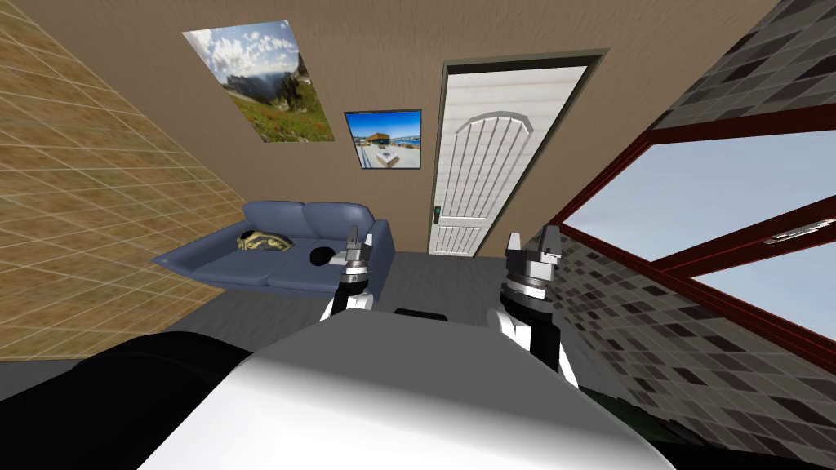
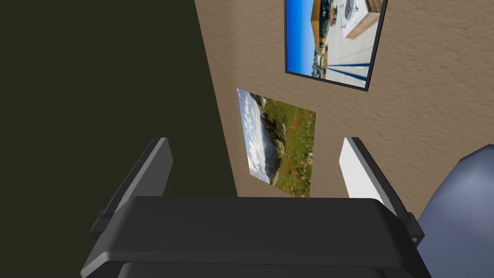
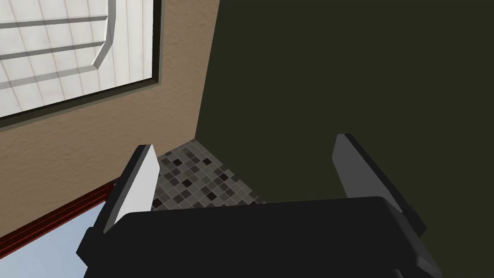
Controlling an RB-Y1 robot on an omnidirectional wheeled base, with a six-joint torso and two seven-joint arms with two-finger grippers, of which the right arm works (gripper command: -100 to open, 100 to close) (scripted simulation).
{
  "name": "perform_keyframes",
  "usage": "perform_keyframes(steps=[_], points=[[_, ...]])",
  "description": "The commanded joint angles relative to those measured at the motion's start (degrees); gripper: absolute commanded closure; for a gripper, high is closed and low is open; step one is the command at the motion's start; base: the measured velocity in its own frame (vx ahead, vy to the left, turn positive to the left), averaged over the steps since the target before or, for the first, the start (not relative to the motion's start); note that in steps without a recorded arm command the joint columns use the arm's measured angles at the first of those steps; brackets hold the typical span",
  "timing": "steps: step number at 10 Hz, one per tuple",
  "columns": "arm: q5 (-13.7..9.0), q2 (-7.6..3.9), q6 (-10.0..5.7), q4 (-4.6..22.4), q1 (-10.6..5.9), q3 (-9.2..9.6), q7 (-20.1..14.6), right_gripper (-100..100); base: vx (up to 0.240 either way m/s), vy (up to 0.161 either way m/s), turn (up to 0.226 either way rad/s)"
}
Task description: Pull the door open
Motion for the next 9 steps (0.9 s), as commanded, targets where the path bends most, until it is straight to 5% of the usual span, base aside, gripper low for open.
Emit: perform_keyframes(steps=[1, 9], points=[[-0.8, -0.48, 0.26, 1.3, -0.5, 0.17, -1.9, -100, 0.059, 0.001, 0.031], [-4.2, -2.16, 1.35, 6.9, -2.58, 0.9, -10.1, -100, 0.104, 0.015, 0.021]])
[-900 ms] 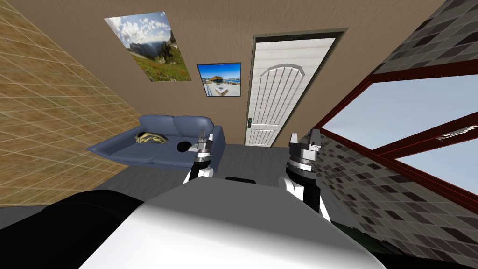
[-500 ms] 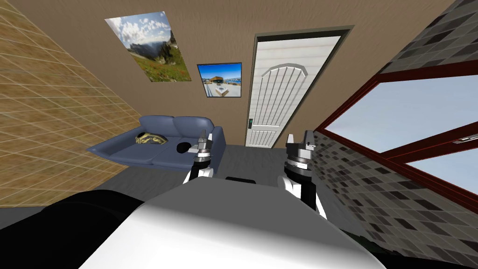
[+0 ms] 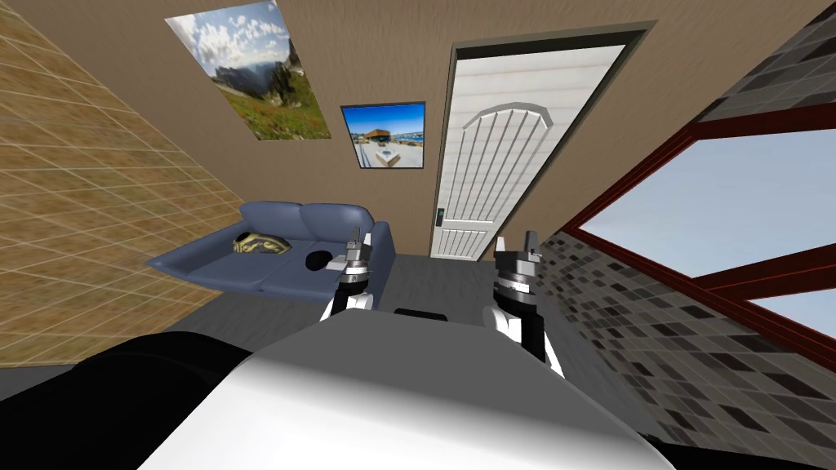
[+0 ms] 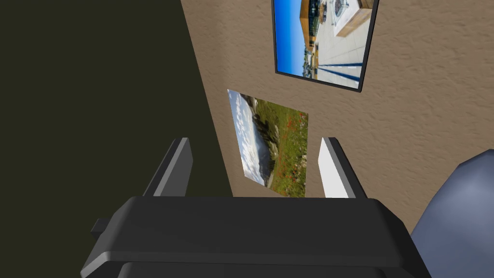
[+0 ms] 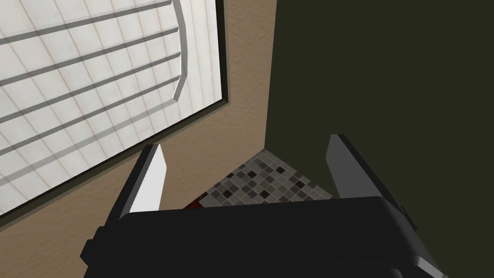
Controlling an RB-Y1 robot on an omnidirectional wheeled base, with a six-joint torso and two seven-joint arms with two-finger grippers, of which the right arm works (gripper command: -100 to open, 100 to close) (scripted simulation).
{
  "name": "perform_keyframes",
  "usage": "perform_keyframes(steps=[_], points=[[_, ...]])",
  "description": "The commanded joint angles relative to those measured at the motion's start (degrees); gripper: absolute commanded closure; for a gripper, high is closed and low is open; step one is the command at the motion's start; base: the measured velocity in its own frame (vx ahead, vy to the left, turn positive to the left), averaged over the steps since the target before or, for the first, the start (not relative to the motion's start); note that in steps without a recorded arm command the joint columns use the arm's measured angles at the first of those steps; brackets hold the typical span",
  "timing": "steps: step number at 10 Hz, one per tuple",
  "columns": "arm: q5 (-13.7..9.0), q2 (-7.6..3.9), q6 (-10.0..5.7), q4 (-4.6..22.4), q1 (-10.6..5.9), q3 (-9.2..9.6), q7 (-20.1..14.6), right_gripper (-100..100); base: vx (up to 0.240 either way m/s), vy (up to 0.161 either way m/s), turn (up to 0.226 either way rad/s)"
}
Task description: Pull the door open
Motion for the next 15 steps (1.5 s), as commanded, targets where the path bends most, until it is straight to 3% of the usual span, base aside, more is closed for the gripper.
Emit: perform_keyframes(steps=[1, 15], points=[[-0.6, -0.25, 0.25, 1.0, -0.31, 0.23, -1.7, -100, 0.075, 0.012, 0.018], [-7.7, -3.03, 2.49, 12.5, -4.62, 1.73, -18.4, -100, 0.094, 0.011, 0.025]])
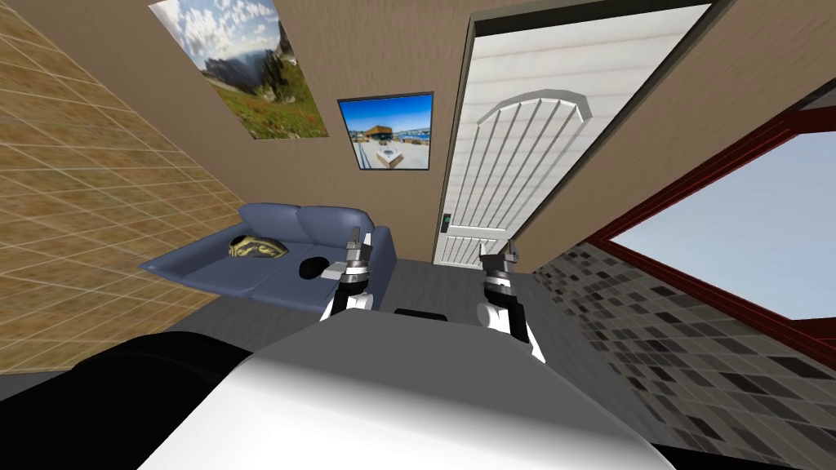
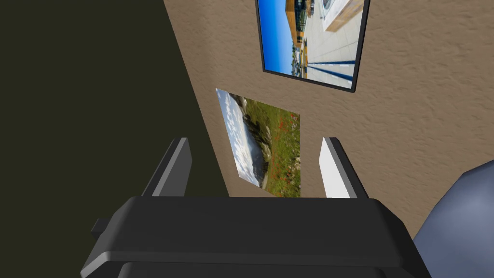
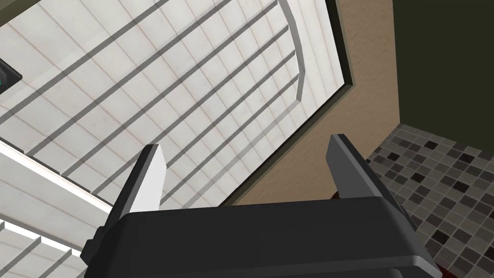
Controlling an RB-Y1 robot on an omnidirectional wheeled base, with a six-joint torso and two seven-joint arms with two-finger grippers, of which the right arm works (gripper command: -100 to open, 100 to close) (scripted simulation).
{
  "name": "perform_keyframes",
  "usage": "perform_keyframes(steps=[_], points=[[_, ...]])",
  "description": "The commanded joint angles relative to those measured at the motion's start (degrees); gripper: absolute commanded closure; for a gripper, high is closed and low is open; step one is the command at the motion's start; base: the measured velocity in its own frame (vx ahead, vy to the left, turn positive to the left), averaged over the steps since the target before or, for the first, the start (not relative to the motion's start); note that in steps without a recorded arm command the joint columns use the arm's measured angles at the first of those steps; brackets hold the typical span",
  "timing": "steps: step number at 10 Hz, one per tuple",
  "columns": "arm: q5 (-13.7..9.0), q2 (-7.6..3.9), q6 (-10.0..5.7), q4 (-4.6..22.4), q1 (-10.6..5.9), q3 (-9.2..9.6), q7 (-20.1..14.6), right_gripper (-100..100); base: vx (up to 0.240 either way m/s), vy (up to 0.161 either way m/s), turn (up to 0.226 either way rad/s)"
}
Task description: Pull the door open
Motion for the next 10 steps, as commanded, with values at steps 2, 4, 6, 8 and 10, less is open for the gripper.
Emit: perform_keyframes(steps=[2, 4, 6, 8, 10], points=[[-1.4, -0.44, 0.33, 2.6, -0.92, 0.47, -3.6, -100, 0.099, 0.022, 0.027], [-2.6, -0.85, 0.69, 4.5, -1.62, 0.71, -6.4, -100, 0.107, 0.012, 0.025], [-3.7, -1.26, 1.06, 6.4, -2.33, 0.96, -9.1, -100, 0.101, 0.003, 0.025], [-4.9, -1.67, 1.43, 8.3, -3.04, 1.21, -11.9, -100, 0.101, 0.009, 0.032], [-6.1, -2.07, 1.8, 10.2, -3.75, 1.46, -14.7, -100, 0.088, 0.006, 0.029]])
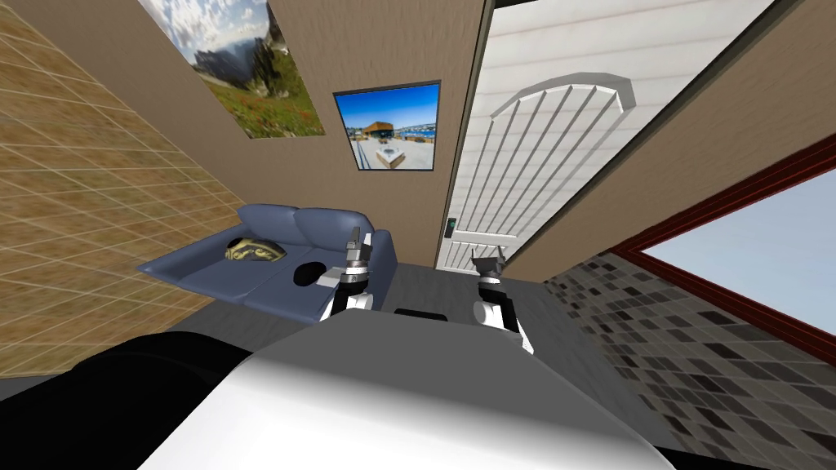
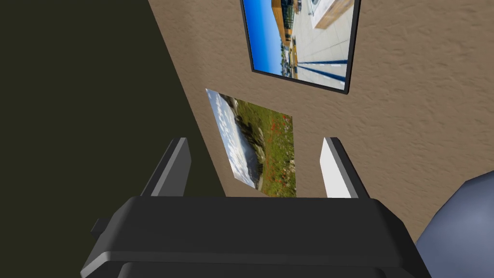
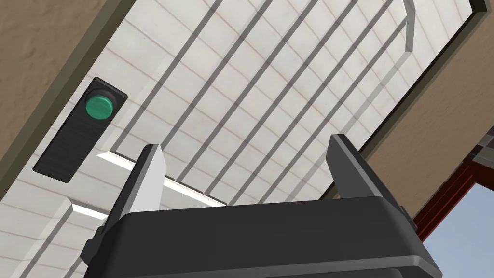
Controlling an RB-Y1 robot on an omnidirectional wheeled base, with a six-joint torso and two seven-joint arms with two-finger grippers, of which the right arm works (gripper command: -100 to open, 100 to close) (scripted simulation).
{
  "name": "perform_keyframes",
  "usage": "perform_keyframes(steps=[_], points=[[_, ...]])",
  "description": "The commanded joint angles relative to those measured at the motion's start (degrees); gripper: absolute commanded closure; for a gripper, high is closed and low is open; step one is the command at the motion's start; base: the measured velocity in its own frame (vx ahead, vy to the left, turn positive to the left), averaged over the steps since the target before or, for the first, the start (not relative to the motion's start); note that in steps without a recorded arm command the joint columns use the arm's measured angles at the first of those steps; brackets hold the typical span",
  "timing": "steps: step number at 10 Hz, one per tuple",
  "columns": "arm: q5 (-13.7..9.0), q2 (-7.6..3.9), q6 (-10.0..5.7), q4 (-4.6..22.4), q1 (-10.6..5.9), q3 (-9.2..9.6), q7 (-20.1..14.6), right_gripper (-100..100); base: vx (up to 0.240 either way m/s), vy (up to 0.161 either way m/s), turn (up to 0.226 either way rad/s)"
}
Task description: Pull the door open
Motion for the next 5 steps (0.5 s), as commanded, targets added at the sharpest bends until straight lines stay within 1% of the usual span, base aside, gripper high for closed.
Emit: perform_keyframes(steps=[1, 5], points=[[-0.9, -0.18, 0.38, 1.5, -0.63, 0.26, -2.3, -100, 0.1, 0.025, 0.021], [-3.2, -0.95, 1.11, 5.3, -2.03, 0.74, -7.8, -100, 0.108, 0.005, 0.03]])
